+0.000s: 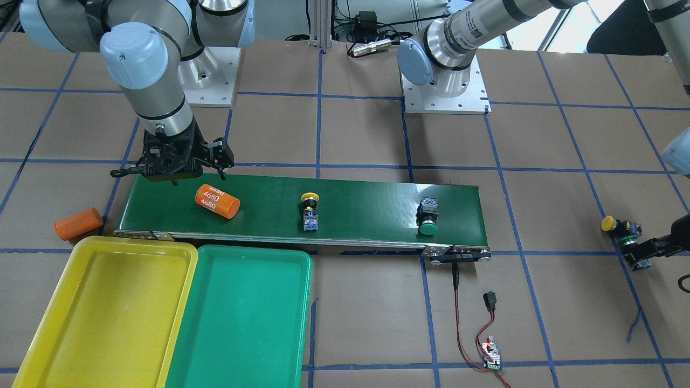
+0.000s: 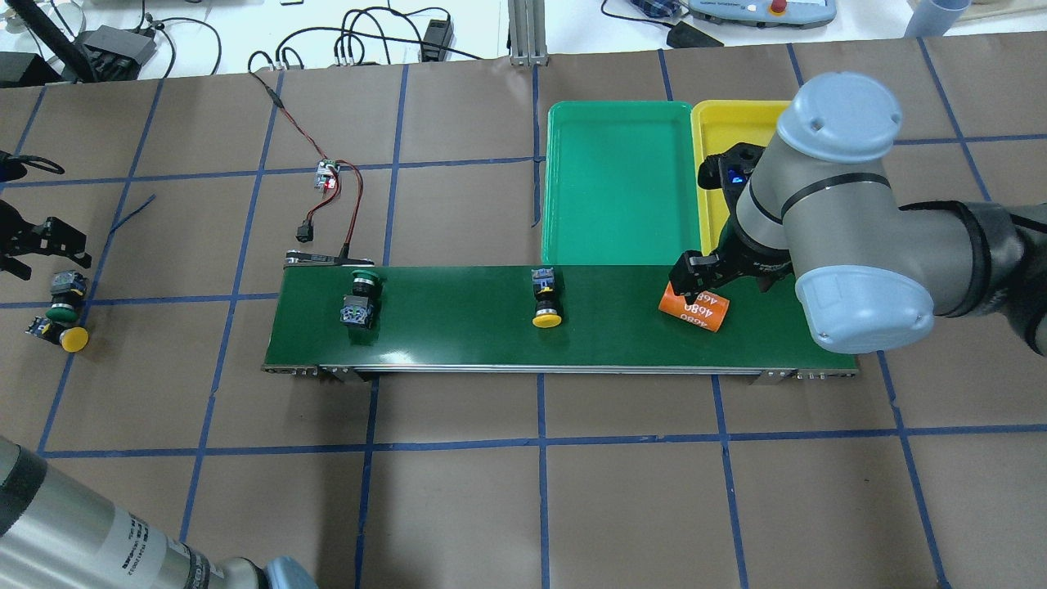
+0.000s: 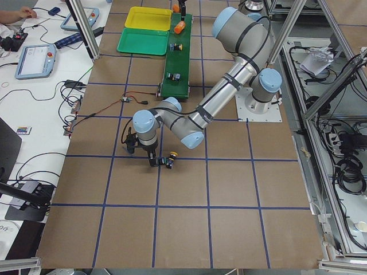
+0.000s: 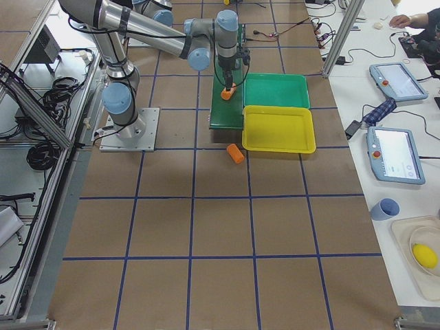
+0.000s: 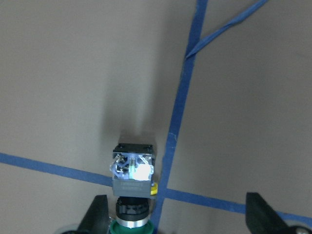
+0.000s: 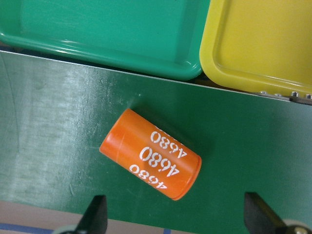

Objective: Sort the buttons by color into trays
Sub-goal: 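Position right gripper over the arriving cylinder while left grasps another button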

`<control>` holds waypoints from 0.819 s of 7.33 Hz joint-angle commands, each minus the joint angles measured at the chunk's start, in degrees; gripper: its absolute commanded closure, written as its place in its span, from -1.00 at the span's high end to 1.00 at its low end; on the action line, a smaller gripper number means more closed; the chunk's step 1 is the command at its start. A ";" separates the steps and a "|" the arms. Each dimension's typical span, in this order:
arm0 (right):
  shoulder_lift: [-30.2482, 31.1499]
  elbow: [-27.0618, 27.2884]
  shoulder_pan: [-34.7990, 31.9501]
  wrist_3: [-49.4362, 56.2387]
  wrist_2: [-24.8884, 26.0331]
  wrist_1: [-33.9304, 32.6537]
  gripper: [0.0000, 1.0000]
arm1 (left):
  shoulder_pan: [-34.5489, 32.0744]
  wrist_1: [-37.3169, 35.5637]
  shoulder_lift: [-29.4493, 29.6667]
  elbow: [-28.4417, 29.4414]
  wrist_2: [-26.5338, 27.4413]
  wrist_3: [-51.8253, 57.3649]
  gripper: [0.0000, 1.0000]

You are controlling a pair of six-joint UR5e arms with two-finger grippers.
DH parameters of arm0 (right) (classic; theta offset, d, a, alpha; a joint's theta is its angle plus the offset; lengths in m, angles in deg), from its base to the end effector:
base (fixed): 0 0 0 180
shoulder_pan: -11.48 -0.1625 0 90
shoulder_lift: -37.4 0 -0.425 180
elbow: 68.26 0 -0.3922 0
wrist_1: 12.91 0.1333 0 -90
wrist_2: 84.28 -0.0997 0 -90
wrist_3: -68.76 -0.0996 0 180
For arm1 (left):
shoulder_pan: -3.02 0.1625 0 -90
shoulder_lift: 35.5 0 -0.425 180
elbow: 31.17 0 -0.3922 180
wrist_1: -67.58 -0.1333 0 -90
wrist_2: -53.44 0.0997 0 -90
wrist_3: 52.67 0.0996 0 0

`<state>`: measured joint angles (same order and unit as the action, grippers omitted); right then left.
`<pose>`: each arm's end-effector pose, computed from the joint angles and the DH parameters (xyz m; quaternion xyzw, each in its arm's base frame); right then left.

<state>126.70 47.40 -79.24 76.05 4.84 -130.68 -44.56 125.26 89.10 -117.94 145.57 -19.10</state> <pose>0.1406 -0.4570 0.3162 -0.0699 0.9974 -0.0127 0.0070 0.3614 -0.5876 0.2103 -0.0773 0.9968 0.0049 0.0197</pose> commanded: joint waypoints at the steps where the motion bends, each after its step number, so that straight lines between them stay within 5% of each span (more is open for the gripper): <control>1: 0.00 0.00 0.01 0.00 0.00 0.00 1.00 | 0.90 -2.39 2.22 -0.33 3.75 2.20 1.00; 4: 0.00 0.00 0.01 0.00 0.00 0.00 1.00 | 0.81 -2.39 3.63 -0.50 2.10 -0.52 0.93; 5: 0.00 0.00 -0.08 0.09 0.00 0.00 1.00 | 0.81 -2.13 3.98 -0.16 2.00 -0.61 0.51; 6: 0.00 0.00 -0.08 0.09 0.00 0.00 1.00 | 0.73 -1.09 3.64 -0.07 2.61 -0.52 -0.47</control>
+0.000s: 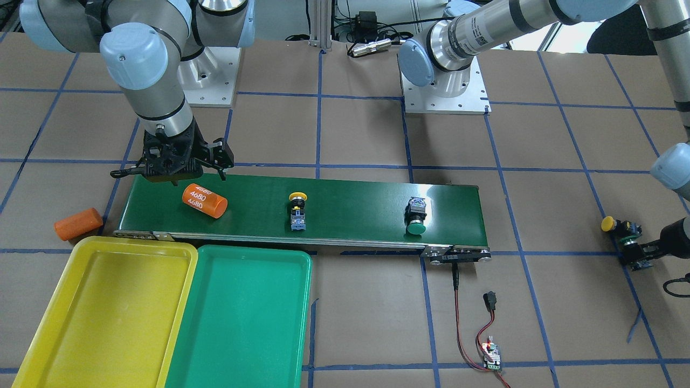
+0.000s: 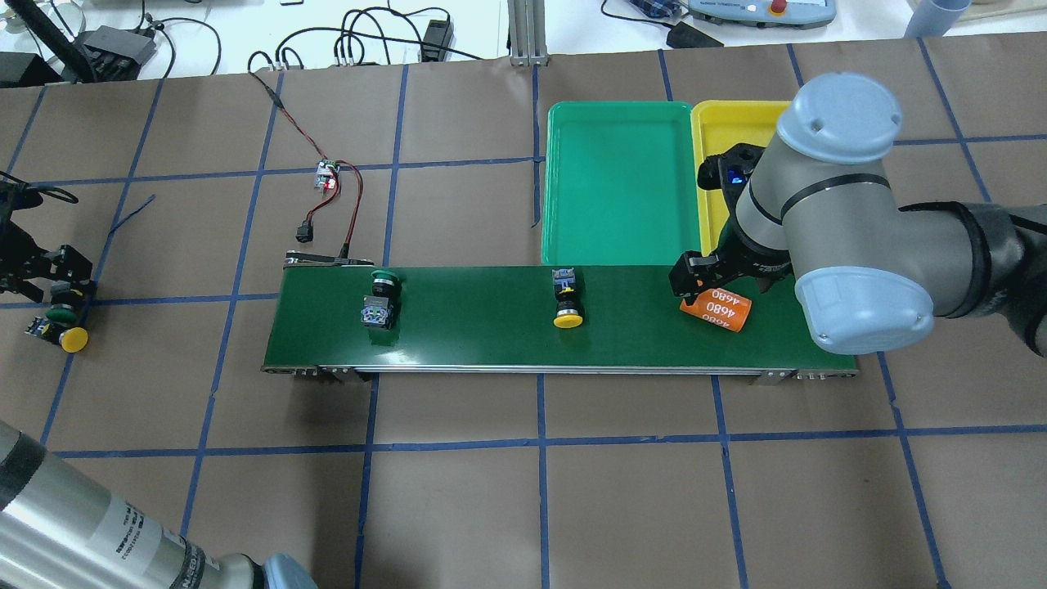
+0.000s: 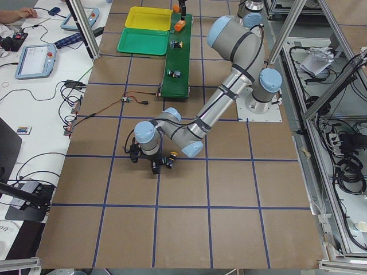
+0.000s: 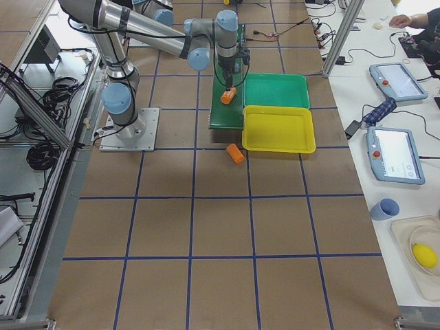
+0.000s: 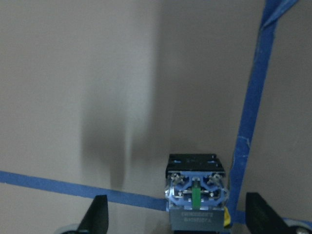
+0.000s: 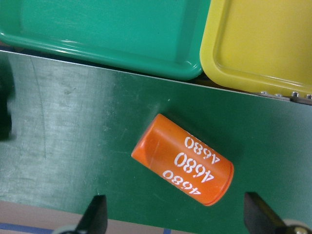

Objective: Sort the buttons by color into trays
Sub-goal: 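Position right gripper over the arriving cylinder while left grasps another button, then carry a green button to the belt and release it with left gripper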

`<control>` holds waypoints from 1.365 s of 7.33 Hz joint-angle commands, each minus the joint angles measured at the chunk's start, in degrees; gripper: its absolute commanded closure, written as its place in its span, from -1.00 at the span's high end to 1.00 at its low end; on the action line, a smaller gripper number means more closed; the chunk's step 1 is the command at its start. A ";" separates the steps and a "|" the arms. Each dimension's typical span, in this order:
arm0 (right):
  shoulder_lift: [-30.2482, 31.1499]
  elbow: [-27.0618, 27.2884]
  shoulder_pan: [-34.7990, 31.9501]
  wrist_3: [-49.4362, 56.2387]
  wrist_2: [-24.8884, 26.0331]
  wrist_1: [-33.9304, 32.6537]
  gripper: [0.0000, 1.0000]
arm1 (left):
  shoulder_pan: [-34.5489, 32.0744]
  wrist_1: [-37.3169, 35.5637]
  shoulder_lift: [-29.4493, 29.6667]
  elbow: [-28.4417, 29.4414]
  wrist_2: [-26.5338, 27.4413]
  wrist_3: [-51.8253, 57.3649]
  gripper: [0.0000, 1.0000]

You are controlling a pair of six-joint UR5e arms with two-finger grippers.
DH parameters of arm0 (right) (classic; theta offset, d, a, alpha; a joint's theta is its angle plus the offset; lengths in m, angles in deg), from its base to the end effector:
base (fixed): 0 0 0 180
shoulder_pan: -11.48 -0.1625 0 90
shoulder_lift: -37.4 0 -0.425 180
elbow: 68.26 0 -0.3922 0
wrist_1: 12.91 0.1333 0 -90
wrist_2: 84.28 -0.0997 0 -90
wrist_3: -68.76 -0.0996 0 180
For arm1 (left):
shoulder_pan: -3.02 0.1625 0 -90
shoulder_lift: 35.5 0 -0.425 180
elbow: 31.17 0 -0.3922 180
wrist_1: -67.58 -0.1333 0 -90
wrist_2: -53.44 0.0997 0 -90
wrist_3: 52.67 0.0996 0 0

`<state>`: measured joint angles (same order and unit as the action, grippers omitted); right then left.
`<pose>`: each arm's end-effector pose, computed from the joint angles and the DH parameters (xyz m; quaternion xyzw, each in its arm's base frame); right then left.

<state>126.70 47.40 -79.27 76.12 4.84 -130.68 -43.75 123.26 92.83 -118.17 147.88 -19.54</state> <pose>0.1408 -0.4569 0.3162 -0.0708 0.9974 -0.0127 0.0070 0.3753 -0.5826 0.1680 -0.0876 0.9954 0.0309 0.0250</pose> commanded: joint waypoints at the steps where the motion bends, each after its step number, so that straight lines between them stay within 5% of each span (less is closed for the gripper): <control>1: 0.00 0.00 -0.04 0.02 0.00 0.00 1.00 | -0.25 3.44 -0.80 0.17 0.22 -0.26 -0.99; 4: 0.00 0.00 -0.04 0.02 0.00 0.00 1.00 | -2.00 7.58 -4.30 1.22 -0.31 -4.99 -1.00; 6: 0.00 0.00 0.05 0.02 0.00 0.00 1.00 | -10.31 16.54 -11.40 0.97 -0.66 -15.86 -1.00; 8: -0.09 -0.09 0.05 0.37 0.09 0.00 1.00 | -16.58 17.88 -16.59 -2.63 -1.79 -16.35 -1.00; 10: 0.00 -0.09 0.05 0.55 0.09 0.00 1.00 | -23.16 17.98 -21.87 -11.47 -10.05 -17.30 -1.00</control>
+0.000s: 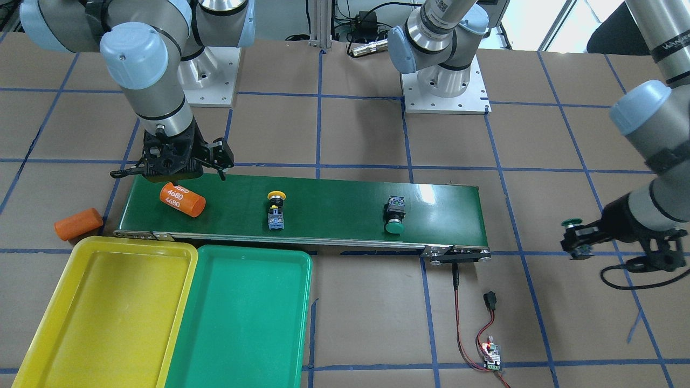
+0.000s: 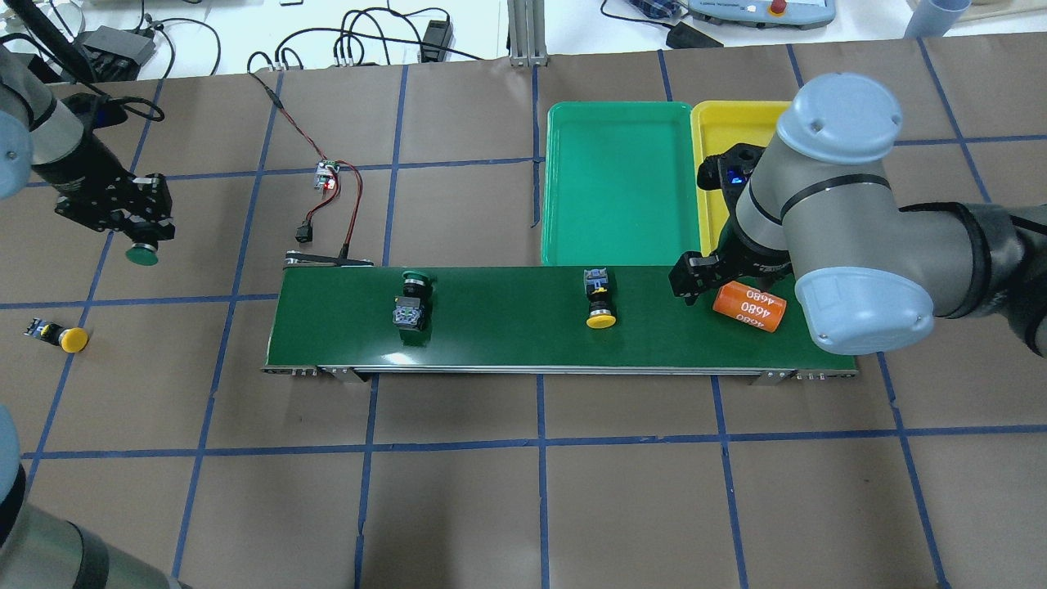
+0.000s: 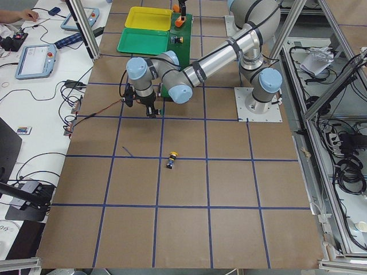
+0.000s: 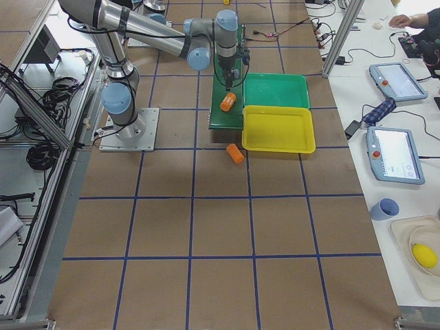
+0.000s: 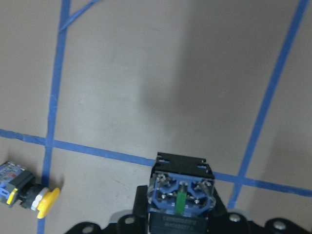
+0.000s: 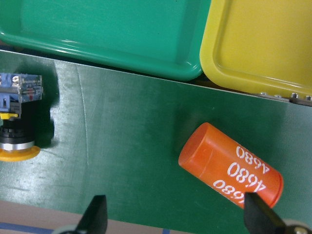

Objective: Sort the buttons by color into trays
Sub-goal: 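Carry a green button to the belt and release it with left gripper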

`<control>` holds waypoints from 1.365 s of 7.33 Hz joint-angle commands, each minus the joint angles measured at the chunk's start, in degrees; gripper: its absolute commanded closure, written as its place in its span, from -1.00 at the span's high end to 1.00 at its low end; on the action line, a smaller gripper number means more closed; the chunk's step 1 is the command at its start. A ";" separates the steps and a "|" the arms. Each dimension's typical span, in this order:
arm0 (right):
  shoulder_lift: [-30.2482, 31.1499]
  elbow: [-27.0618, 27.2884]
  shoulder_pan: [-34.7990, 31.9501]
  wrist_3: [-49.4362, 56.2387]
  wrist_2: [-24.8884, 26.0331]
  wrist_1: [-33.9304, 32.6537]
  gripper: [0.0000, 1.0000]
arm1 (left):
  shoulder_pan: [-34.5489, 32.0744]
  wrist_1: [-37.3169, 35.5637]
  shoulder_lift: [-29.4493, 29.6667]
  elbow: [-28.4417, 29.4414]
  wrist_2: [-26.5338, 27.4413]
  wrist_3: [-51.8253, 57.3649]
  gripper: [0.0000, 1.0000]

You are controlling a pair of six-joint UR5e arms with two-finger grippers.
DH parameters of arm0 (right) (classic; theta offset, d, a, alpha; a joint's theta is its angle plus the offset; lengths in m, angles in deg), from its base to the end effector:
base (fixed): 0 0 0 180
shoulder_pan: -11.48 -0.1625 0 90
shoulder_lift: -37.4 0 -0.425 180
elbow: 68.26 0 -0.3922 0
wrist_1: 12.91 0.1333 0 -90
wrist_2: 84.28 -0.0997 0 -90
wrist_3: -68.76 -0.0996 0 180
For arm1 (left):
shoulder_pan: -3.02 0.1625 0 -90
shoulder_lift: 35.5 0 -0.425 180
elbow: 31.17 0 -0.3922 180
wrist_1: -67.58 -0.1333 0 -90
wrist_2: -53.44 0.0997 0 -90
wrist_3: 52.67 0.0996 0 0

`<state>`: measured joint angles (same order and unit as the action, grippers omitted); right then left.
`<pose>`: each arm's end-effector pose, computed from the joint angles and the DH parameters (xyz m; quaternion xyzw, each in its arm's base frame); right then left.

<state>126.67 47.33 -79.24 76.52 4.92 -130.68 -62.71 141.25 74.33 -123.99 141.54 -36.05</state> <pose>0.1404 -0.4574 0.3165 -0.0740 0.9972 -0.0131 0.0062 0.1197 -0.5979 0.3013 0.0675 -0.9961 -0.0459 0.0348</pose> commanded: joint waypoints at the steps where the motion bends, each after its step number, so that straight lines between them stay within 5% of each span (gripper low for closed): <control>1: -0.06 0.07 0.02 0.15 0.01 0.00 1.00 | -7.19 -1.40 -4.96 -9.79 -3.55 -2.11 -1.00; 6: 0.03 0.07 0.02 0.15 0.01 0.00 1.00 | -12.67 -10.21 -6.82 -17.83 -3.81 -9.24 -1.00; 7: 0.03 0.07 0.02 0.15 0.01 0.00 1.00 | -13.20 -10.30 -6.91 -18.27 -3.72 -9.76 -0.85; 8: 0.03 0.07 0.02 0.06 -0.07 0.00 1.00 | -13.55 -10.30 -7.17 -18.45 -6.42 -10.81 0.44; 9: 0.03 0.07 0.02 -0.38 0.01 -0.17 1.00 | -13.47 -10.21 -7.95 -17.93 -7.49 -10.91 0.99; 10: 0.03 -0.19 0.02 -0.73 -0.33 -0.70 1.00 | -11.81 -11.51 -9.18 -16.62 -5.41 -9.60 1.00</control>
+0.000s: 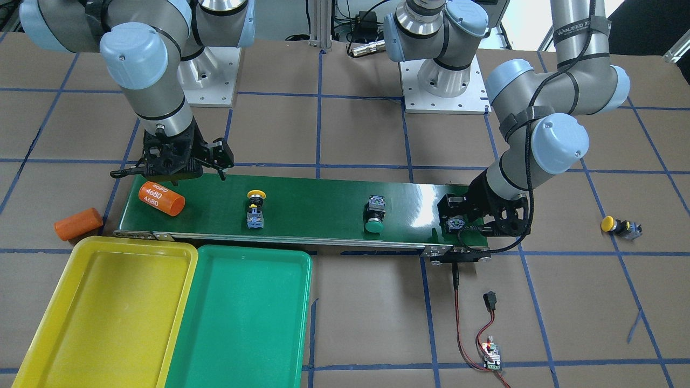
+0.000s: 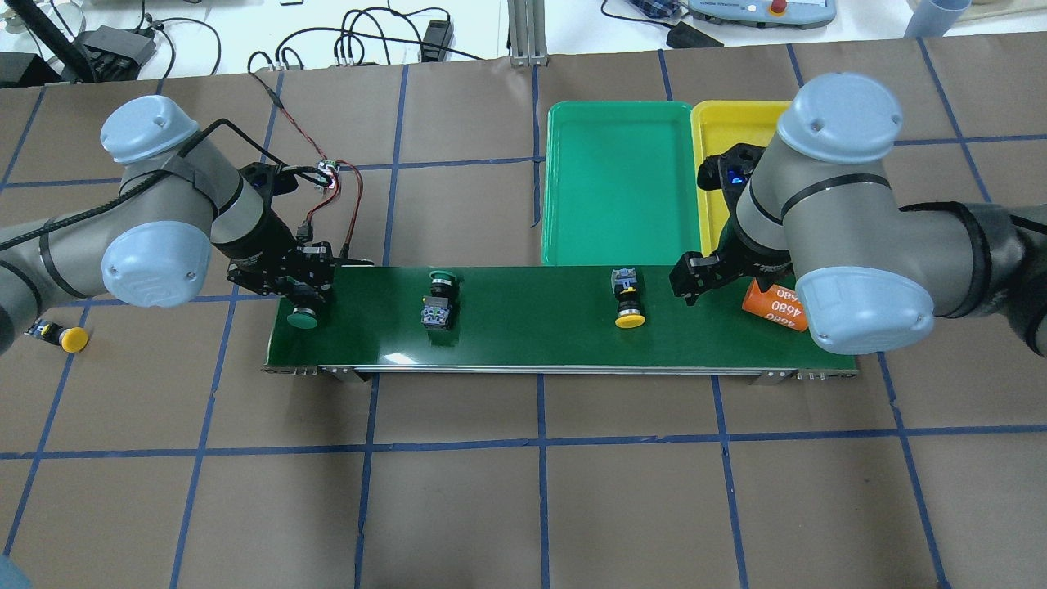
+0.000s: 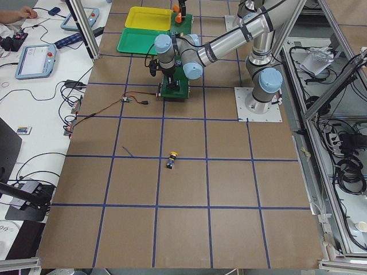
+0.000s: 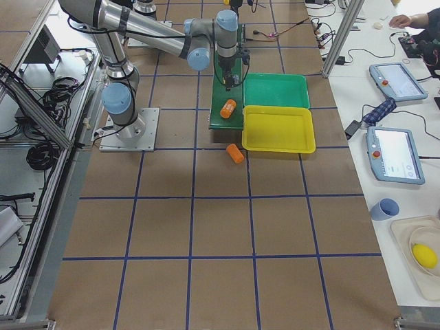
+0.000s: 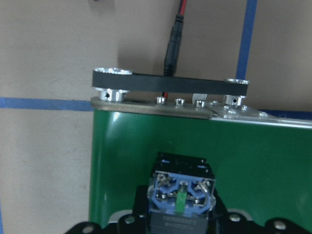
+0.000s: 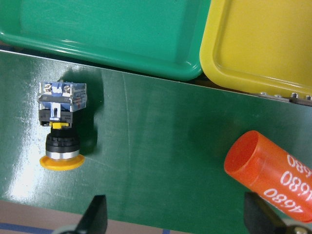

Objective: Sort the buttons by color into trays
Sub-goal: 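Carry a green button to the belt and release it with left gripper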

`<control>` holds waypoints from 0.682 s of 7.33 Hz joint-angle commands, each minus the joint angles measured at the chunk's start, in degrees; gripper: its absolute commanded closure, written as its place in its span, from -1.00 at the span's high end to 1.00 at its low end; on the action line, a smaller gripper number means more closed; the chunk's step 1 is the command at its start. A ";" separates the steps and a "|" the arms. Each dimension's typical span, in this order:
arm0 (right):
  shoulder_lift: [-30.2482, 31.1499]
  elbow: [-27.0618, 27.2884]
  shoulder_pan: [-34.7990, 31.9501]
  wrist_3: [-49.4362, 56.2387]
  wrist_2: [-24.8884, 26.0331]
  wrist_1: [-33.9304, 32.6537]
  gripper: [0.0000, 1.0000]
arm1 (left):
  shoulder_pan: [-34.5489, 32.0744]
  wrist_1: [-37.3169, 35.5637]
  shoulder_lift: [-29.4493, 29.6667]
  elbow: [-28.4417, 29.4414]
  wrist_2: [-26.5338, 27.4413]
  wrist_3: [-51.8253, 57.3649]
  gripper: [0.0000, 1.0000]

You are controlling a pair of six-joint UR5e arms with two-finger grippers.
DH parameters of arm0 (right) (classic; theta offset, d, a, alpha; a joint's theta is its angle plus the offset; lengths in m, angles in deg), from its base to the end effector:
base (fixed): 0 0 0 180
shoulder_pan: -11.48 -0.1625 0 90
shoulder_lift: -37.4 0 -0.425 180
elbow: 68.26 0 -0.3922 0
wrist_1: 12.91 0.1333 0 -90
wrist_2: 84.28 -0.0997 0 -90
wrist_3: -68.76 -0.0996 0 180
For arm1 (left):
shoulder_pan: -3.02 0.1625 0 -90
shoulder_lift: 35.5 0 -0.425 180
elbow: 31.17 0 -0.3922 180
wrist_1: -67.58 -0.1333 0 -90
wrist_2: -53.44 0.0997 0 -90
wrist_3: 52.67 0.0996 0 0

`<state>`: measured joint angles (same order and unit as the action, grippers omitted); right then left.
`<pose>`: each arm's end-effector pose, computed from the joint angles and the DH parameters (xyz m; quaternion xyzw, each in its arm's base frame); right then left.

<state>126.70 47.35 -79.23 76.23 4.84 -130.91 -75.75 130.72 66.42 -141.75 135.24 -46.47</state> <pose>0.1405 -0.4577 0.3170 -0.0714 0.9973 -0.0152 0.0068 -0.0457 -0.5271 0.2597 0.0472 -0.9951 -0.0377 0.0780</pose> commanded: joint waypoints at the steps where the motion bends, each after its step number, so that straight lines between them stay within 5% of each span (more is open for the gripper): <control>1: -0.09 -0.55 -0.26 -0.97 -0.60 -0.21 1.00 | 4.64 -1.09 -2.07 3.94 4.99 0.92 1.00; 4: -4.20 -0.91 -0.70 -7.12 -1.13 -1.61 1.00 | 22.29 0.15 1.43 5.38 6.27 -2.31 1.00; 5: -4.39 -1.08 -1.75 -8.26 -1.22 -1.79 1.00 | 25.82 -5.51 3.70 5.46 6.35 -2.07 1.00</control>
<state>123.23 46.52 -80.09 69.59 3.72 -132.23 -55.47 129.72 67.72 -136.55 141.53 -47.89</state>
